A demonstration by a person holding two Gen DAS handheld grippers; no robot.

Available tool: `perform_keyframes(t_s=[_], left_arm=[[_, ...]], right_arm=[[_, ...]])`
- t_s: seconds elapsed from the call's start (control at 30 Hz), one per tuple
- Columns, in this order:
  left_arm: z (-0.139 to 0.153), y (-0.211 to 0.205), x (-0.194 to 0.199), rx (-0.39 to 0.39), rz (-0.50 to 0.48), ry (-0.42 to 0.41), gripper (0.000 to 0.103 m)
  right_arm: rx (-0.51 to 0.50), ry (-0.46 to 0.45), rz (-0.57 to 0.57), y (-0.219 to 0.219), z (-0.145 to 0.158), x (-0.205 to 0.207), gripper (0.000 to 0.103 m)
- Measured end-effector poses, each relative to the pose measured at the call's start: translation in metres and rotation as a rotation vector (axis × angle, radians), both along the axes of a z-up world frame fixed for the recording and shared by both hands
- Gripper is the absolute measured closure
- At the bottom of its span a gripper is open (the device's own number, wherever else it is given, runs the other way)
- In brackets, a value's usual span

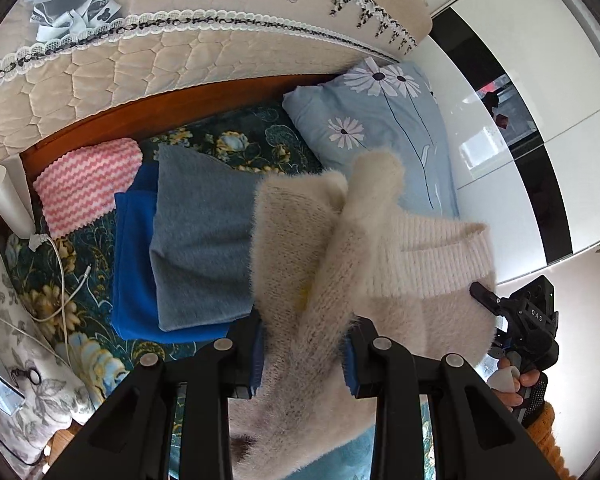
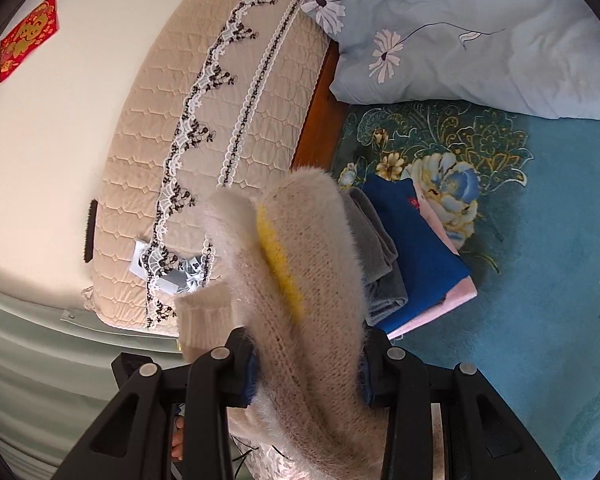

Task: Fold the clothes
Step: 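Carry the folded sweater with both grippers toward the stack of folded clothes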

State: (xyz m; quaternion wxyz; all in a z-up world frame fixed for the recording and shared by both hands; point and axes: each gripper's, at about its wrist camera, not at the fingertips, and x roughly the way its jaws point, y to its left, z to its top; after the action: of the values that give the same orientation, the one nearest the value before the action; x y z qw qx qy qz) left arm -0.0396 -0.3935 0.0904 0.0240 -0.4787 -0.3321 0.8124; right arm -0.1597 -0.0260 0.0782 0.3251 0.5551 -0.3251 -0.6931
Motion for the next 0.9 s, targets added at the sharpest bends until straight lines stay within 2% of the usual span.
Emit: perform_keyframes(t_s=[0.2, 0.43, 0.63, 0.7, 0.77, 0.9], left_arm=[[-0.02, -0.046, -0.028, 0.018, 0.044, -0.025, 0.071], [-0.059, -0.078, -0.059, 0.053, 0.07, -0.07, 0.071], [-0.111, -0.093, -0.067, 0.12, 0.15, -0.121, 0.07], [-0.126, -0.101, -0.064, 0.172, 0.188, -0.128, 0.07], [-0.136, -0.102, -0.063, 0.204, 0.209, -0.122, 0.069], [-0.139, -0.101, -0.062, 0.204, 0.219, -0.103, 0.069]], right_arm=[[0.03, 0.0, 0.076, -0.052, -0.013, -0.049, 0.063], [0.078, -0.051, 0.098, -0.081, -0.049, -0.09, 0.063], [0.131, -0.103, 0.09, -0.087, -0.09, -0.11, 0.063], [0.138, -0.129, 0.079, -0.084, -0.105, -0.115, 0.064], [0.146, -0.143, 0.078, -0.083, -0.116, -0.116, 0.064], [0.131, -0.156, 0.062, -0.081, -0.128, -0.117, 0.064]])
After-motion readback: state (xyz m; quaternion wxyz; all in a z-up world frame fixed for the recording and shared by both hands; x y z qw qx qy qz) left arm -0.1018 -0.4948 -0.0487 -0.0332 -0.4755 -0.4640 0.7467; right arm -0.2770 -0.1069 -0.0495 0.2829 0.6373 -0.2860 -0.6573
